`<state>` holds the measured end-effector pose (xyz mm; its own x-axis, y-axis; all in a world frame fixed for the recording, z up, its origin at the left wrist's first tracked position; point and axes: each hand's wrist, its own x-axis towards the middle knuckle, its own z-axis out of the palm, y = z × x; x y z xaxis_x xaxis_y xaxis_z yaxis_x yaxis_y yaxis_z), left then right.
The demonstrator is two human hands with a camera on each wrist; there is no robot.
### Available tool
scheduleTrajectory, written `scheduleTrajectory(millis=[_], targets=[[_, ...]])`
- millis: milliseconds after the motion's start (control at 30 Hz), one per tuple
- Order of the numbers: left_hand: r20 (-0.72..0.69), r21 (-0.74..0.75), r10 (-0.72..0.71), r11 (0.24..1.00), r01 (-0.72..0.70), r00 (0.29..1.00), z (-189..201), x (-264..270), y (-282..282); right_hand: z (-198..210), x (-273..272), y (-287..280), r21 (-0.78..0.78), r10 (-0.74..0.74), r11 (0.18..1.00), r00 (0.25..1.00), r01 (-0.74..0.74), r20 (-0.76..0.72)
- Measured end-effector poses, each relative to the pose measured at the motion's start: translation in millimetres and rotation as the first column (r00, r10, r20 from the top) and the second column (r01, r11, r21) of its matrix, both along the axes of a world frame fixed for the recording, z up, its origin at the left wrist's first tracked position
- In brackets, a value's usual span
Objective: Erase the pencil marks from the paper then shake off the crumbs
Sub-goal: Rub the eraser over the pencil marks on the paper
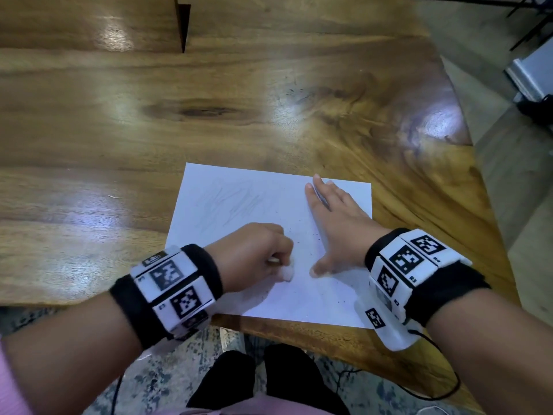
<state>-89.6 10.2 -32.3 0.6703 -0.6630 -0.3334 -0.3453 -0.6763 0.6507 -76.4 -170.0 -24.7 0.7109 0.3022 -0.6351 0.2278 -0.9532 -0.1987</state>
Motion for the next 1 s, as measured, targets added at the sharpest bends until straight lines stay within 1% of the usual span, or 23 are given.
scheduleTrajectory(millis=[100, 167, 233, 267, 333, 367, 400, 433, 500, 533, 600, 633, 667, 733, 800, 867, 900, 933, 1000], targets=[[-0.001, 0.004, -0.069, 0.998, 0.069, 0.998, -1.3, 1.1, -13.9, -1.2, 0.2, 0.6, -0.024, 0.009, 1.000, 1.000, -0.008, 0.011], [-0.003, 0.022, -0.152, 0.988, 0.152, 0.988, -1.6, -5.9, -6.7, -1.3, 1.0, 0.1, -0.023, 0.008, 1.000, 1.000, -0.008, 0.016], [-0.018, 0.061, -0.211, 0.975, 0.211, 0.977, -5.2, -13.9, 13.5, -1.4, 1.5, -0.5, -0.023, 0.011, 1.000, 1.000, -0.010, 0.019], [-0.046, 0.073, -0.205, 0.975, 0.208, 0.978, -4.5, -16.9, 24.0, -1.3, 1.2, -0.3, -0.022, 0.011, 1.000, 1.000, -0.011, 0.021], [-0.038, 0.047, -0.196, 0.979, 0.198, 0.980, -5.3, -17.8, 30.0, -1.2, 1.4, 0.0, -0.020, 0.010, 1.000, 1.000, -0.009, 0.025], [0.005, 0.043, -0.207, 0.977, 0.207, 0.978, -4.7, -15.4, 23.5, -1.1, 1.2, 0.3, -0.020, 0.009, 1.000, 1.000, -0.008, 0.023], [0.047, 0.030, -0.181, 0.983, 0.180, 0.982, -4.1, -12.9, 15.0, -1.2, 1.1, 0.8, -0.017, 0.007, 1.000, 1.000, -0.007, 0.021], [0.060, -0.004, -0.152, 0.988, 0.152, 0.987, -3.7, -10.4, 5.1, -1.3, 0.7, 0.8, -0.014, 0.006, 1.000, 1.000, -0.005, 0.022], [0.113, -0.036, -0.168, 0.984, 0.173, 0.979, -3.5, -7.8, -7.7, -1.0, 0.8, 0.0, -0.010, 0.007, 1.000, 1.000, -0.007, 0.028], [0.114, -0.033, -0.193, 0.980, 0.198, 0.975, -3.7, -9.4, -5.0, -0.6, 0.8, -0.1, -0.011, 0.011, 1.000, 1.000, -0.010, 0.025], [0.068, -0.018, -0.254, 0.967, 0.256, 0.965, -5.0, -14.6, 14.5, -0.2, 1.1, -0.2, -0.015, 0.016, 1.000, 1.000, -0.015, 0.023], [0.031, -0.002, -0.259, 0.966, 0.259, 0.965, -4.4, -17.1, 25.8, 0.1, 1.1, -0.2, -0.018, 0.017, 1.000, 1.000, -0.017, 0.021], [-0.005, 0.032, -0.257, 0.966, 0.257, 0.966, -3.7, -19.0, 34.4, 0.3, 1.0, -0.2, -0.019, 0.018, 1.000, 1.000, -0.018, 0.017], [-0.062, 0.039, -0.191, 0.980, 0.194, 0.980, -0.9, -16.6, 38.5, -0.1, 1.3, 0.3, -0.021, 0.017, 1.000, 1.000, -0.017, 0.014], [-0.005, 0.020, -0.118, 0.993, 0.118, 0.993, 0.9, -7.5, 26.7, -0.9, 1.5, 0.7, -0.019, 0.013, 1.000, 1.000, -0.013, 0.017], [0.069, -0.014, -0.088, 0.996, 0.089, 0.994, -0.5, -0.2, 13.0, -1.2, 1.5, 0.4, -0.020, 0.012, 1.000, 1.000, -0.012, 0.021], [0.063, -0.011, -0.086, 0.996, 0.087, 0.994, -0.7, 0.0, 11.0, -1.3, 1.3, 0.2, -0.020, 0.016, 1.000, 1.000, -0.015, 0.022], [0.028, 0.010, -0.086, 0.996, 0.086, 0.996, -1.9, -1.7, 14.9, -1.4, 1.2, -0.1, -0.017, 0.018, 1.000, 1.000, -0.017, 0.023], [-0.063, 0.044, -0.135, 0.989, 0.138, 0.989, -1.7, -8.5, 30.1, -1.7, 1.4, -0.6, -0.008, 0.016, 1.000, 1.000, -0.016, 0.023]])
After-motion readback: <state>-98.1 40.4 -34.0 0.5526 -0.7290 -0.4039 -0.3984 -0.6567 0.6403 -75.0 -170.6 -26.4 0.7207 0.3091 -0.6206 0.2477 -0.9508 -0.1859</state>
